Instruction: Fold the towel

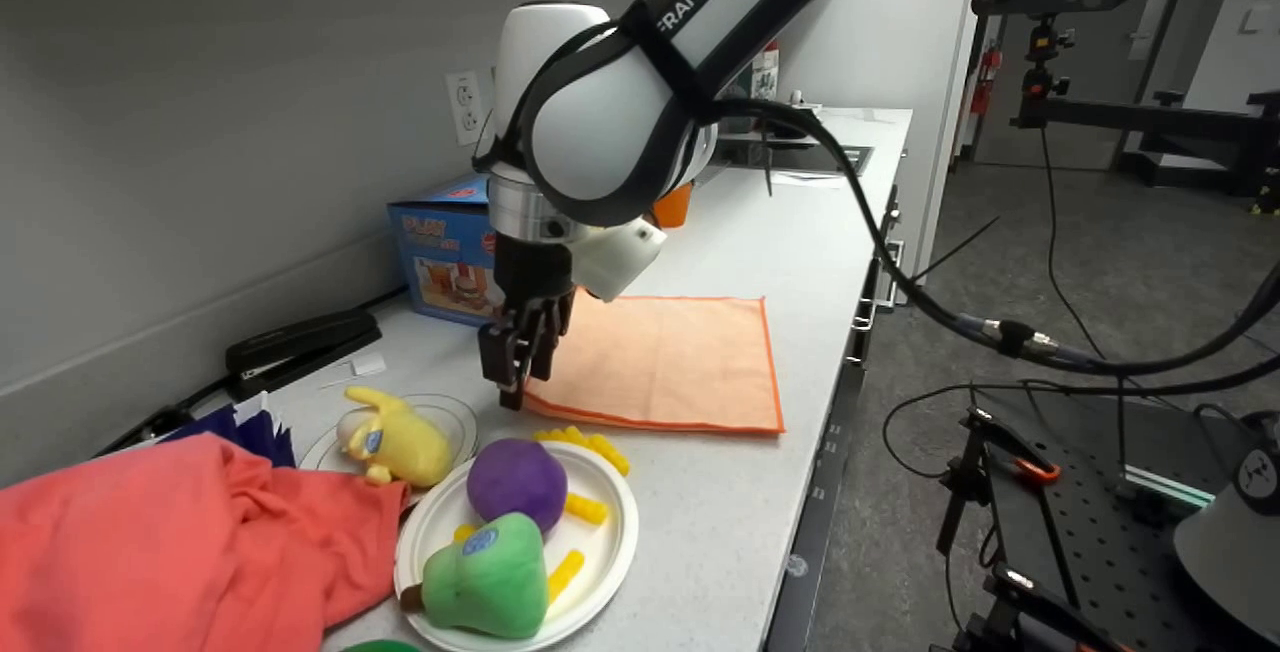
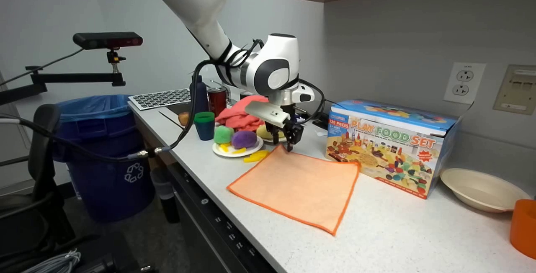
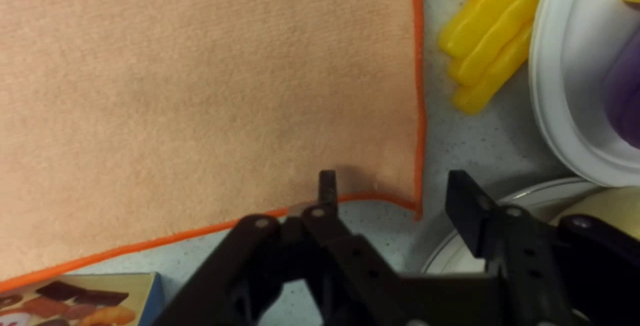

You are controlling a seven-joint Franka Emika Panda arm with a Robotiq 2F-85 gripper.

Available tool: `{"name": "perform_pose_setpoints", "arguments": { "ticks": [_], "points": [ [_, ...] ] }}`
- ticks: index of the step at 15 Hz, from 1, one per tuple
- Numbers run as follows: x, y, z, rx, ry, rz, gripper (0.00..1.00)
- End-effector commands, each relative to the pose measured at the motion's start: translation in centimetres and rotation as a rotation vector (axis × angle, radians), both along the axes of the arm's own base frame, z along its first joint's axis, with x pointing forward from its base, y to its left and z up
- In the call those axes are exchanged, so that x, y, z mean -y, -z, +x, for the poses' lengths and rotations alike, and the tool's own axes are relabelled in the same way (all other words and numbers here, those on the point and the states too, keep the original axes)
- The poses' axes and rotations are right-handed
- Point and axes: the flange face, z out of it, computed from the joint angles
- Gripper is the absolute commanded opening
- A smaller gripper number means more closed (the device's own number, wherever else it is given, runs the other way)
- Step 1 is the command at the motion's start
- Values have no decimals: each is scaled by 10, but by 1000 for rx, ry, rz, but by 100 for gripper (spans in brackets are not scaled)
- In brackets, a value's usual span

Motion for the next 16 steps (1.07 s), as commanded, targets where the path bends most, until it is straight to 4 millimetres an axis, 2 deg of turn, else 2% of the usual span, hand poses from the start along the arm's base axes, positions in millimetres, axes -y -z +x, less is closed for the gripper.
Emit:
{"name": "perform_pose_setpoints", "arguments": {
  "ticks": [1,5,9,11,16],
  "points": [
    [1,-12,6,4,34,-16,28],
    [10,-18,3,-8,84,-17,1],
    [18,-18,0,-26,143,-3,0],
    [27,-25,-3,-23,191,5,0],
    [66,-62,-28,-23,335,8,0]
  ]
}}
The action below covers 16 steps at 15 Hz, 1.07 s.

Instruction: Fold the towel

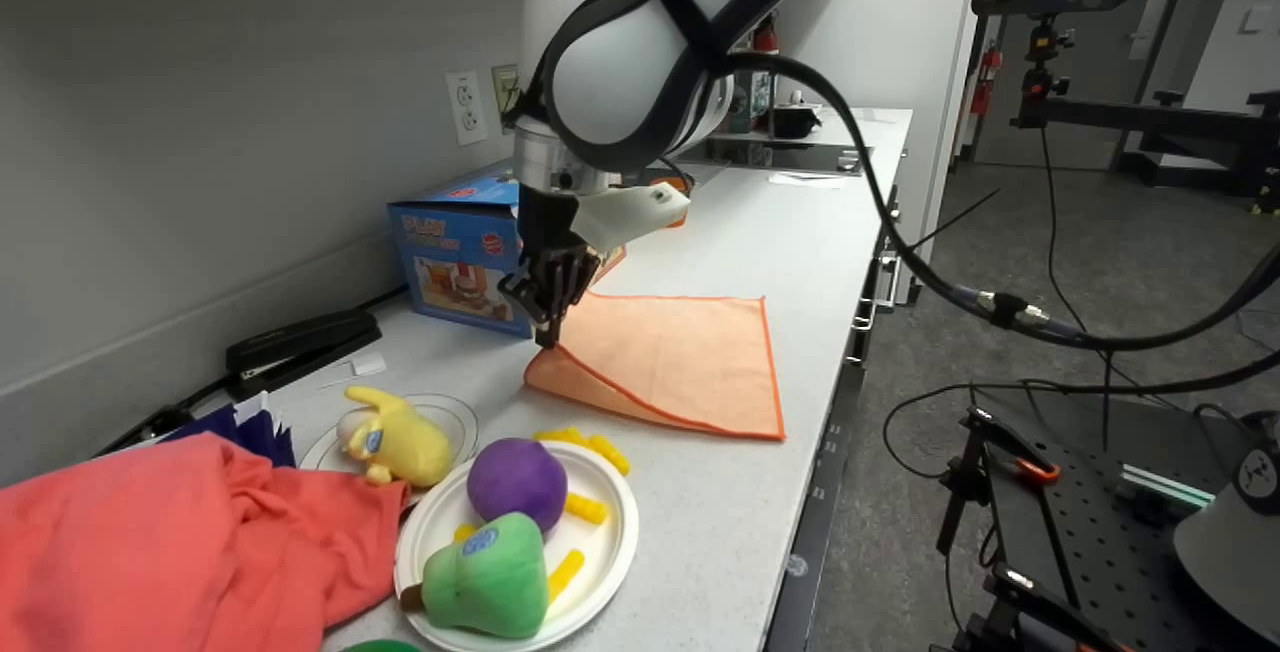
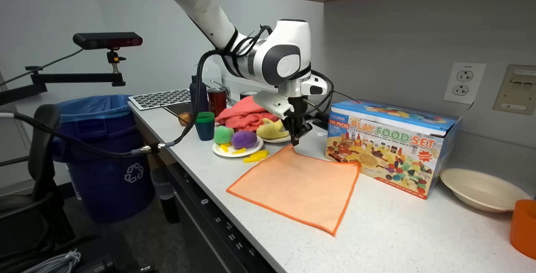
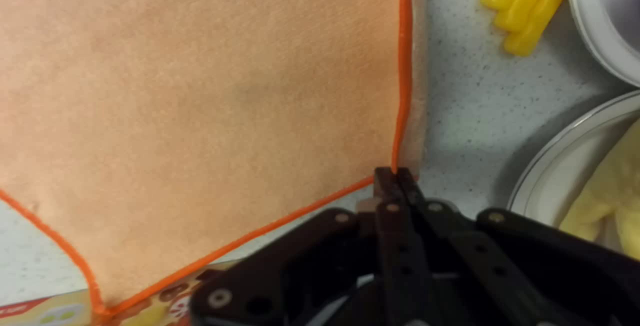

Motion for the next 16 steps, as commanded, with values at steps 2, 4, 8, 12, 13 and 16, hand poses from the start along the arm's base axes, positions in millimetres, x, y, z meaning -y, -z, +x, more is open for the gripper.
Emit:
{"name": "perform_pose_setpoints", "arguments": {
  "ticks": [2,4,8,12,13,16],
  "points": [
    [43,-40,-42,-17,156,0,0],
    [64,-46,-64,-28,236,15,0],
    [109,-47,-116,-47,396,61,0],
    [156,-41,-167,-62,532,67,0],
    [167,-39,-176,-59,557,73,0],
    [194,-38,-190,-54,586,66,0]
  ]
}}
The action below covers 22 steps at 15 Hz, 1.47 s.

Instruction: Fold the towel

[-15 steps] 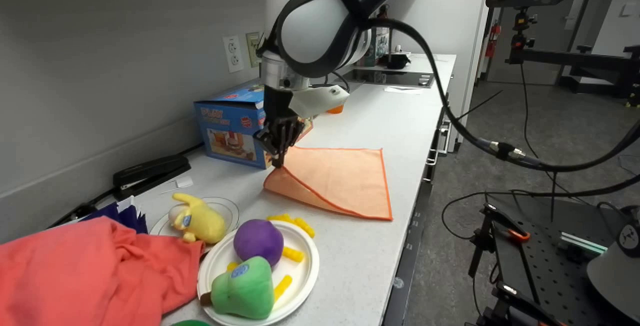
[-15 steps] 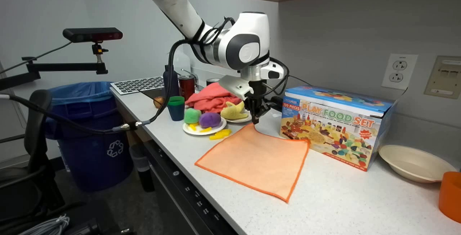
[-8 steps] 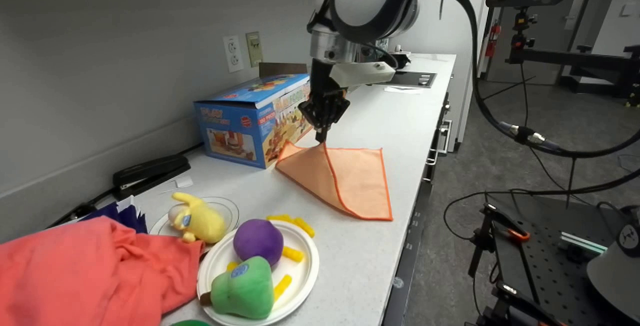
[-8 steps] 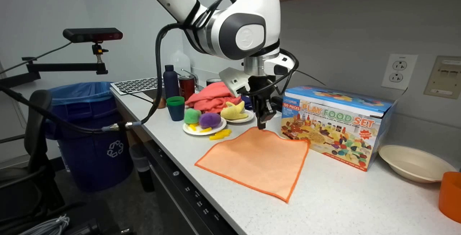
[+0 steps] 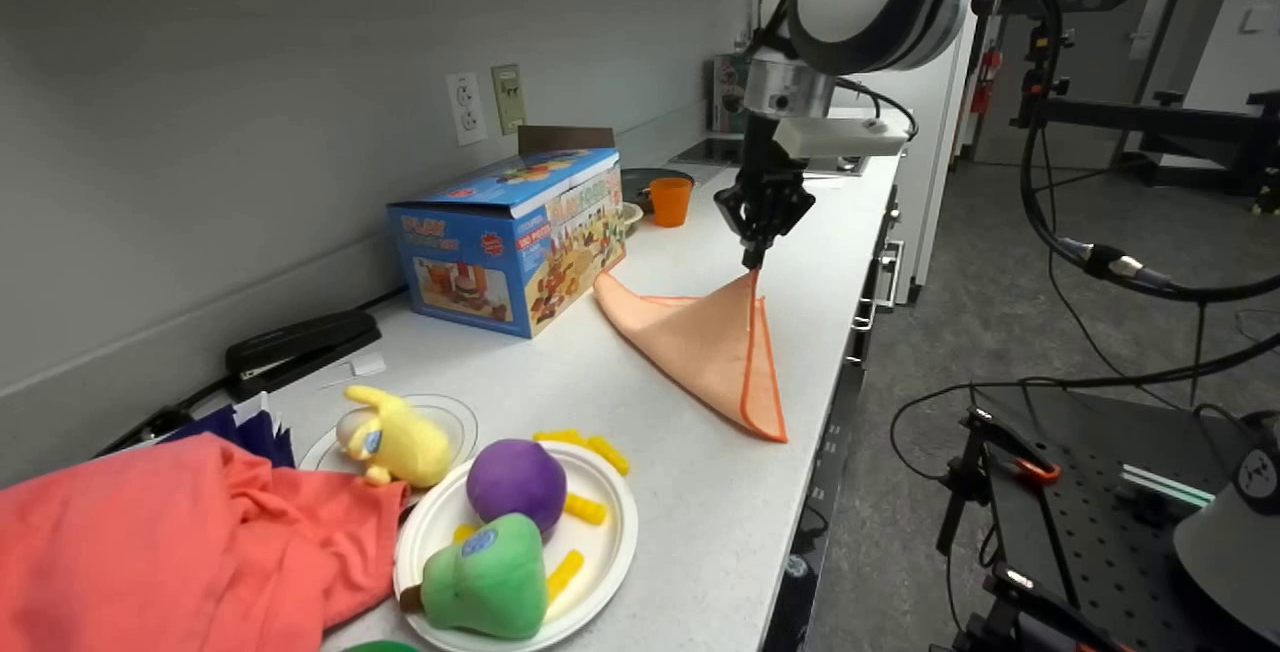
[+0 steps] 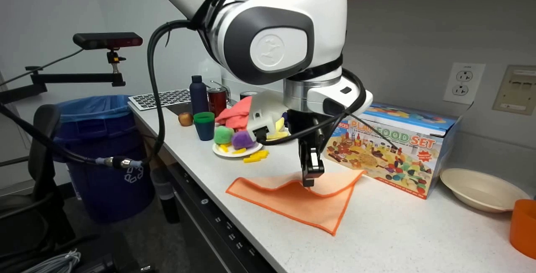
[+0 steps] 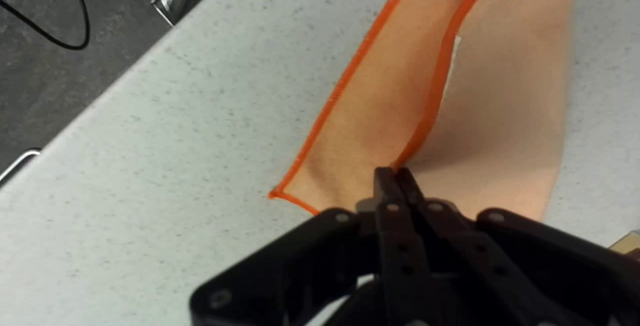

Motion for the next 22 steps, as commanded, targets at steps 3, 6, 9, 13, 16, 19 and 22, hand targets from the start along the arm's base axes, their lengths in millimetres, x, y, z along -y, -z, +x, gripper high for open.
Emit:
{"name": "perform_pose_setpoints", "arguments": {
  "ticks": [3,6,9,13,16,19,22],
  "points": [
    [28,-6,-18,33,40,-19,0],
    [25,-8,-9,38,8,-9,28],
    [20,-11,-3,43,-26,-10,50],
    [14,-14,6,46,-68,-12,79],
    [2,-13,14,41,-105,-8,99],
    [-23,0,24,9,-110,5,100],
    [-46,19,29,-20,-131,32,100]
  ]
}}
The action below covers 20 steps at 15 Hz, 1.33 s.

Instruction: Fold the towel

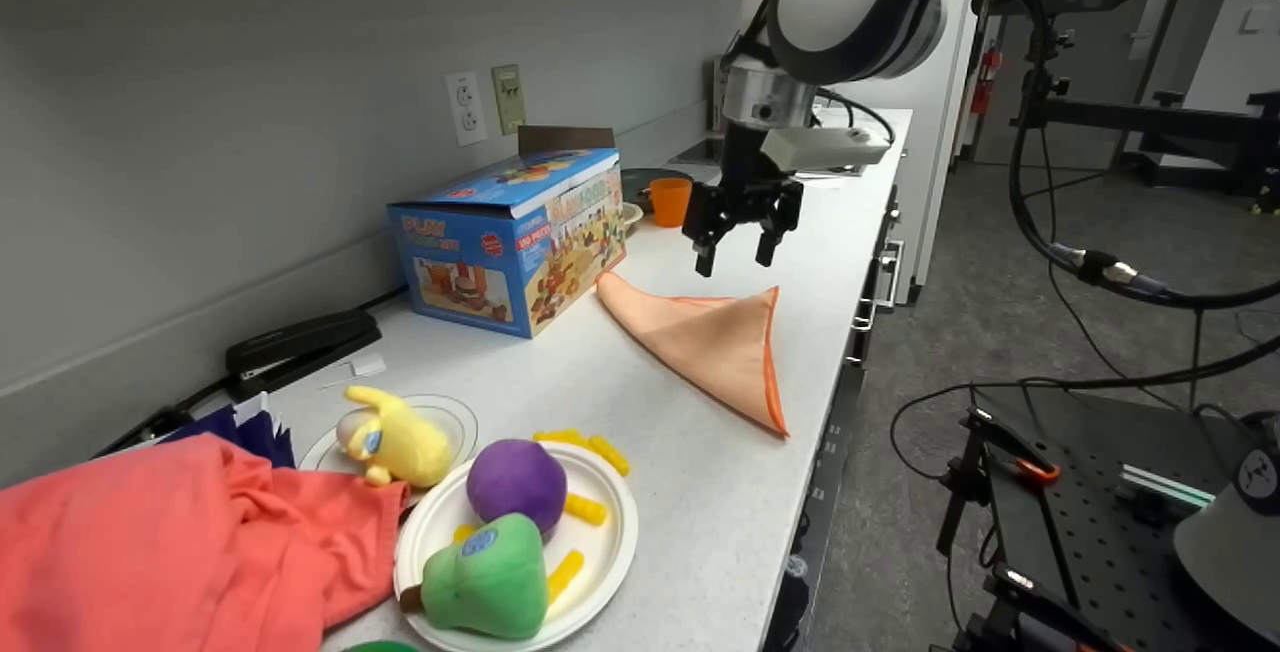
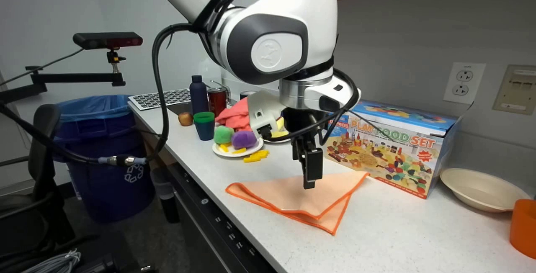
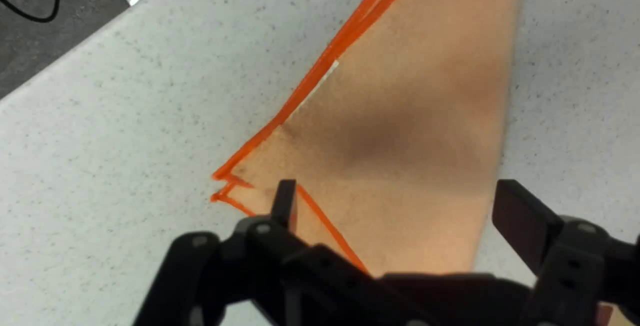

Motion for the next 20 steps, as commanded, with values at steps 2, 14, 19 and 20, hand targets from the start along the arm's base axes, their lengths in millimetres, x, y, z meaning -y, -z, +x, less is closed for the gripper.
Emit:
{"name": "perform_pose_setpoints", "arguments": {
  "ticks": [2,14,19,20],
  "points": [
    [-28,18,18,-30,-31,30,100],
    [-79,34,57,-66,-155,57,100],
    [-82,34,54,-52,-152,29,100],
    [-82,33,54,-51,-152,29,100]
  ]
}}
